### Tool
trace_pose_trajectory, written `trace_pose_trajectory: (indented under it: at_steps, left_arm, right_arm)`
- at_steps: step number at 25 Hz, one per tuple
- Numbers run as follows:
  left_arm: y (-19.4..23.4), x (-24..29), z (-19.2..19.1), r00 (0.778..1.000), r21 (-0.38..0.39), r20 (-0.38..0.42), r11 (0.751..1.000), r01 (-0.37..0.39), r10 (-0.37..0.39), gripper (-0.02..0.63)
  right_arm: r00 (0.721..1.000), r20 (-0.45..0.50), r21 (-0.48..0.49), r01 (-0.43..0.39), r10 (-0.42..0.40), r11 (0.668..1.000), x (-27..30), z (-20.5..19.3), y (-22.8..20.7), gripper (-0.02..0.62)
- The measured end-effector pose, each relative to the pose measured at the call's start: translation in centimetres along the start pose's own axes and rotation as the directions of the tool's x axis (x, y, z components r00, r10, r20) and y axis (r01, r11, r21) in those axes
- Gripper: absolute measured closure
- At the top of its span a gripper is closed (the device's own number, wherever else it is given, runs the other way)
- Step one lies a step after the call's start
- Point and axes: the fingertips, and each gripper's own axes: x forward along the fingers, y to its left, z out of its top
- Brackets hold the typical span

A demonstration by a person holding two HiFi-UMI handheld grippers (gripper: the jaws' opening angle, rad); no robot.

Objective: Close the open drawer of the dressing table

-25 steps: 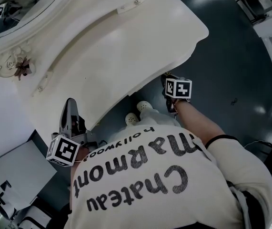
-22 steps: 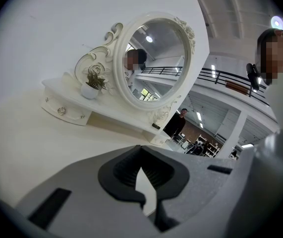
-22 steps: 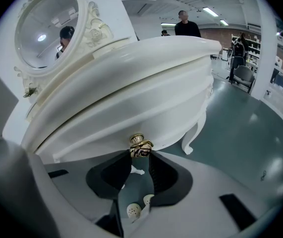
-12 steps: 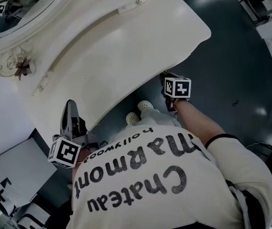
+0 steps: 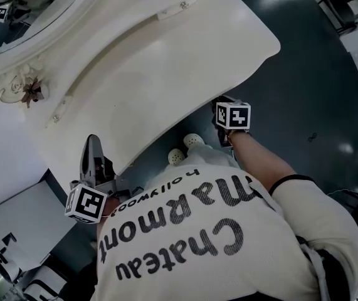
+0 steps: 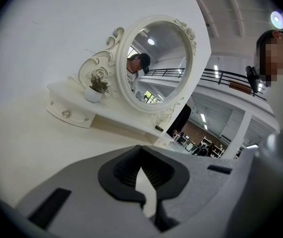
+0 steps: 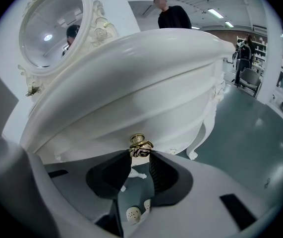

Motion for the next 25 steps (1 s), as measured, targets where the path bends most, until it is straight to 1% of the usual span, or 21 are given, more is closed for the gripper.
trace_pose_trajectory:
  at_steps: [5,9,11,13,15,19,22,24,25]
  left_arm:
    - [0.2,0.4,0.1,1.0,-0.006,0.004,1.0,0.003,-0.003,0.598]
    - [-0.3,1.5,-0.4,0.999,0.0,-0.016,1.0,0.031,-0.031,0.598]
    - [-0.9,2.2,-0.6,0.998,0.003,-0.03,0.998,0.056,-0.056,0.598]
    - [-1.7,2.9,-0.9,0.995,0.008,-0.047,0.996,0.086,-0.085,0.598]
    - [-2.6,3.6,-1.3,0.991,0.013,-0.064,0.993,0.117,-0.116,0.598]
    - [-4.4,4.6,-2.0,0.976,0.028,-0.106,0.981,0.193,-0.189,0.598]
    - [-5.8,4.9,-2.6,0.959,0.042,-0.141,0.966,0.255,-0.247,0.598]
    - [-6.1,4.5,-3.1,0.951,0.042,-0.156,0.96,0.277,-0.267,0.598]
    - [-6.1,4.2,-3.4,0.947,0.043,-0.165,0.957,0.287,-0.277,0.598]
  right_arm:
    - [1.0,-0.007,-0.001,-0.003,0.003,1.0,0.3,-0.2,0.0,0.462]
    - [0.999,-0.013,0.027,-0.047,0.047,0.999,0.5,-0.3,0.3,0.449]
    - [0.997,-0.019,0.033,-0.07,0.07,0.997,0.2,-0.5,0.6,0.402]
    - [0.997,-0.008,0.04,-0.075,0.076,0.996,-0.5,-0.7,0.6,0.399]
    - [0.997,0.016,0.07,-0.077,0.077,0.995,-1.5,-0.8,0.3,0.394]
    - [0.993,0.09,0.181,-0.086,0.07,0.98,-4.1,-0.9,-0.2,0.393]
    - [0.987,0.156,0.254,-0.07,0.031,0.965,-6.4,-0.9,-0.7,0.394]
    - [0.981,0.193,0.284,-0.05,-0.006,0.957,-7.9,-0.8,-0.8,0.404]
    - [0.978,0.208,0.295,-0.036,-0.027,0.955,-8.7,-0.7,-0.7,0.419]
